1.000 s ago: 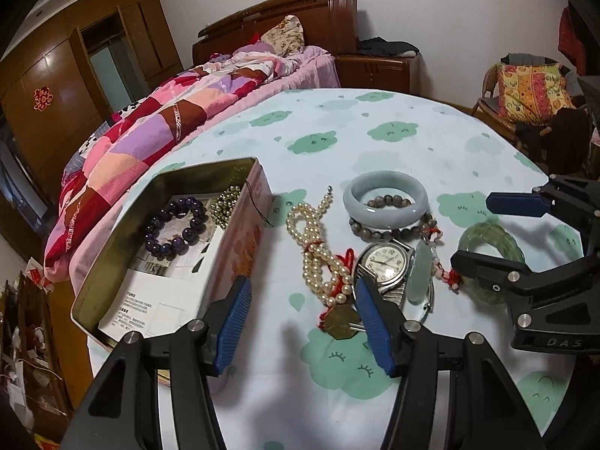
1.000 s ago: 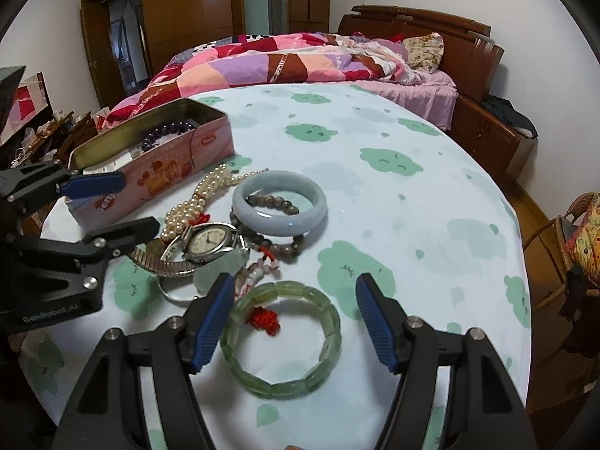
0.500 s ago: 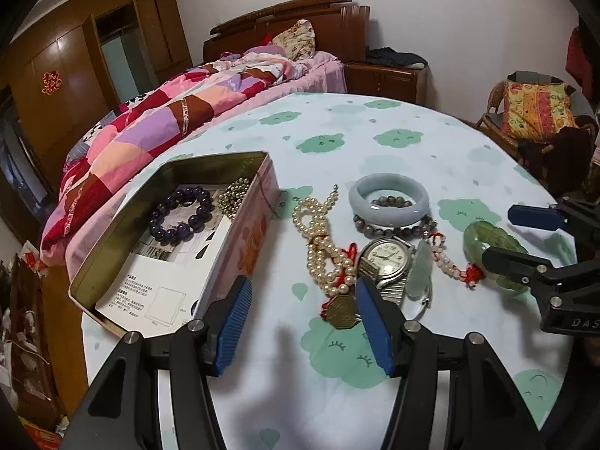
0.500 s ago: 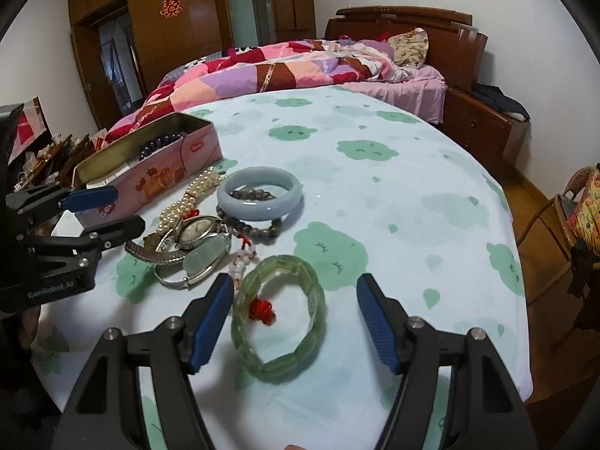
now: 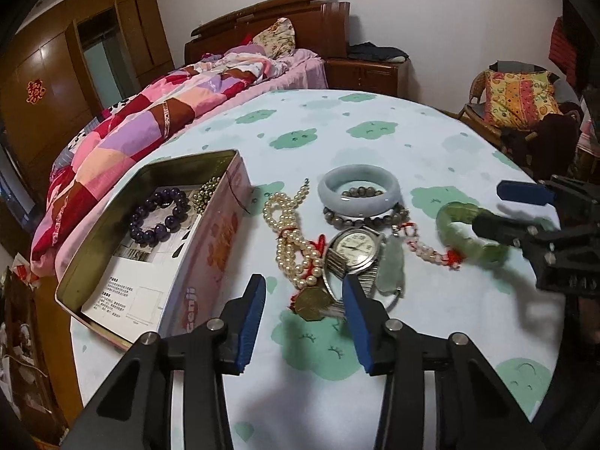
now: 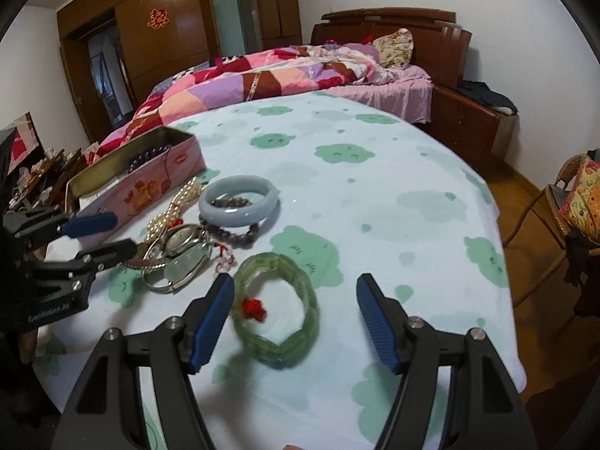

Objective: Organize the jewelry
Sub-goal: 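Grasp the green jade bangle with the right gripper while the left grasps the silver watch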

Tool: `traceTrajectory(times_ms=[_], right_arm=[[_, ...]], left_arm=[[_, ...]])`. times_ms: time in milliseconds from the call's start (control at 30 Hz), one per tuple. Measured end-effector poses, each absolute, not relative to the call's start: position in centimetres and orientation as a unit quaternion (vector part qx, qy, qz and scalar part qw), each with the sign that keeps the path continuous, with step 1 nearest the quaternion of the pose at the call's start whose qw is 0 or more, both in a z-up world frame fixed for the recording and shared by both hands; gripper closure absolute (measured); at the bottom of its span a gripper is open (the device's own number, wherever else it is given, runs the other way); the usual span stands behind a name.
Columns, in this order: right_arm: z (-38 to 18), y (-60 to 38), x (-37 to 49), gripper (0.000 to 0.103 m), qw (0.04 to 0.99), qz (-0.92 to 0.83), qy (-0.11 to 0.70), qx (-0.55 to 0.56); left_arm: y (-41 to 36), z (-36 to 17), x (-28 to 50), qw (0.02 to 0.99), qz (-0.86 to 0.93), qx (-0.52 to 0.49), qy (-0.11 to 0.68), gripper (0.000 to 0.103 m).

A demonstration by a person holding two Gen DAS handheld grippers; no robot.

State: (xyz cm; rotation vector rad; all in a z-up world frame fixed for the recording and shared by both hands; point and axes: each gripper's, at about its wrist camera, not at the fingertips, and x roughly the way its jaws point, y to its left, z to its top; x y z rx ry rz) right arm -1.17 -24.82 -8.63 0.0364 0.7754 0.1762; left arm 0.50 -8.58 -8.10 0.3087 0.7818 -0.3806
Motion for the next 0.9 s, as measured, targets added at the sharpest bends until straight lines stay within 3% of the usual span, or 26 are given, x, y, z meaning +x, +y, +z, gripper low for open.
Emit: traceTrajectory(times_ms=[133,367,467,533,600,900], right_arm=[[-8.7,-25.6,-1.1,0.037,0.922,0.074,0.380,0.024],[-9.9,-24.9,-0.7,0.052,0.915,0.079,0.395,0.019],[-10.1,-24.9,-0.7,0.068,0.914,0.081,0.396,0.017],[-10.2,-25.0,-0.8,0.071,0.915,0.083,0.394,0.016],[-10.2,-25.0,-0.8,0.087,0.915,0.087,0.394,0.018],[-10.1,-24.8,-1.1,0.093,0.916,0.093,0.389,0.016]], left_arm=[[-8.3,-8.2,0.3,0.894,-0.190,0.140,0.382,0.060],[-8.7,-9.4,0.8,0.886,-0.202,0.135,0.396,0.061],[-8.8,-9.5,0.8,0.883,-0.211,0.131,0.398,0.073],[-8.9,-9.4,0.7,0.882,-0.215,0.131,0.399,0.081],[-9.0,-9.4,0.6,0.881,-0.219,0.131,0.399,0.089],[-8.1,-8.4,0.2,0.887,-0.218,0.122,0.389,0.092]])
